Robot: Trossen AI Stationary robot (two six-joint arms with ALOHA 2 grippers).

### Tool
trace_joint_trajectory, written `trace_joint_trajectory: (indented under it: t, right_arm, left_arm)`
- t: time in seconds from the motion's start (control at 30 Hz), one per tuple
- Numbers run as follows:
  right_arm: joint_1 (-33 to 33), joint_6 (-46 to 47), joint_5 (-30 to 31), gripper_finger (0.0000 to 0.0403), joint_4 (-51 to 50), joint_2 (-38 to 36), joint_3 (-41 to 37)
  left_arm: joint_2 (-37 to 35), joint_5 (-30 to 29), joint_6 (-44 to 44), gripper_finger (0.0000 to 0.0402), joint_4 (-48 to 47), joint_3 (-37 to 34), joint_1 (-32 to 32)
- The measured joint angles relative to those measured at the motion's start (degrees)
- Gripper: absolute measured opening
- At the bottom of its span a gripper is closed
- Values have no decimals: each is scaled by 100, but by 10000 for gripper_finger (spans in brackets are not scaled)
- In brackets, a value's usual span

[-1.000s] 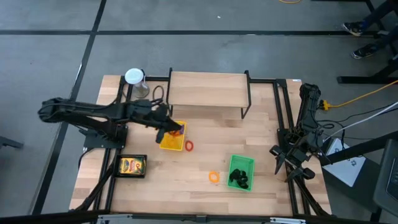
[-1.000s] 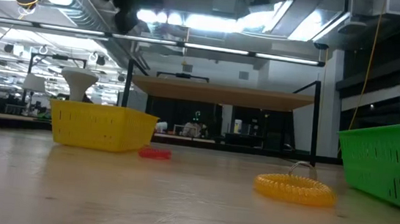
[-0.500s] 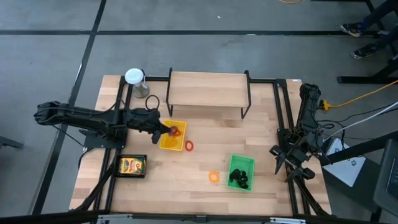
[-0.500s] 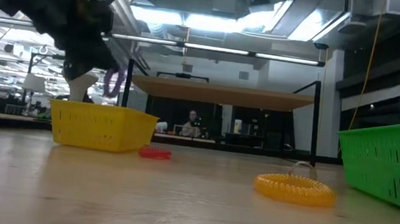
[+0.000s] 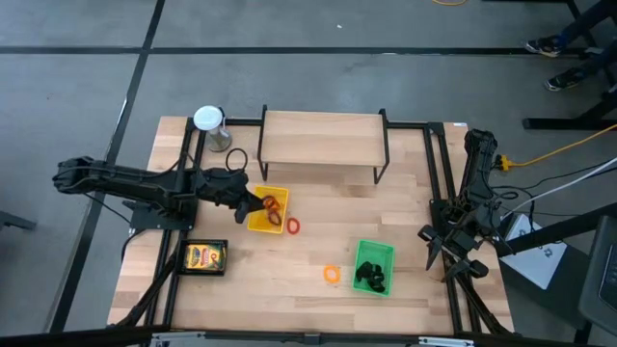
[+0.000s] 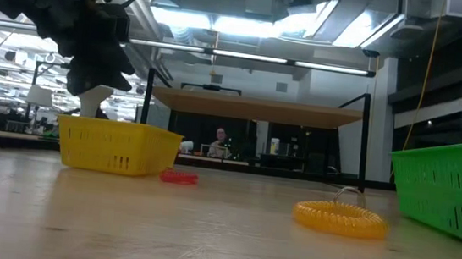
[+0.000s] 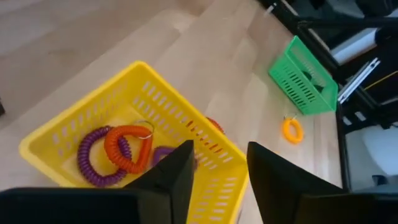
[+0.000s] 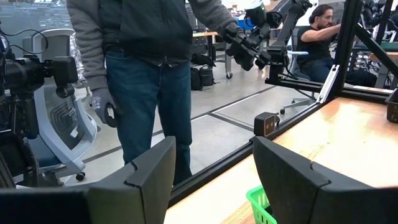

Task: Pick & Place Office Desk Supplies
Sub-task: Put the orange spring keychain into the yellow bin

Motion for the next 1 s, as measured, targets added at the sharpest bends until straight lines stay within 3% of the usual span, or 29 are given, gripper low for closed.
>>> trace_joint_trajectory:
  t: [0.2, 0.27, 0.47, 0.67, 1.0]
  right_arm:
    - [0, 0, 0, 219, 0, 0, 0]
    - [0, -2, 0, 219, 0, 0, 0]
    - [0, -2, 0, 219, -1, 0, 0]
    - [0, -2, 0, 219, -2, 0, 0]
    - [0, 0, 0, 219, -2, 0, 0]
  left_arm:
    - [25, 291, -198, 152, 1090, 29, -36]
    - [96, 296, -136, 150, 1052, 232, -114]
    - [807, 140, 795, 146, -340, 1437, -496]
    - [2259, -287, 2136, 146, -2123, 2838, -802]
    - [4564, -402, 3517, 146, -3292, 4578, -1081]
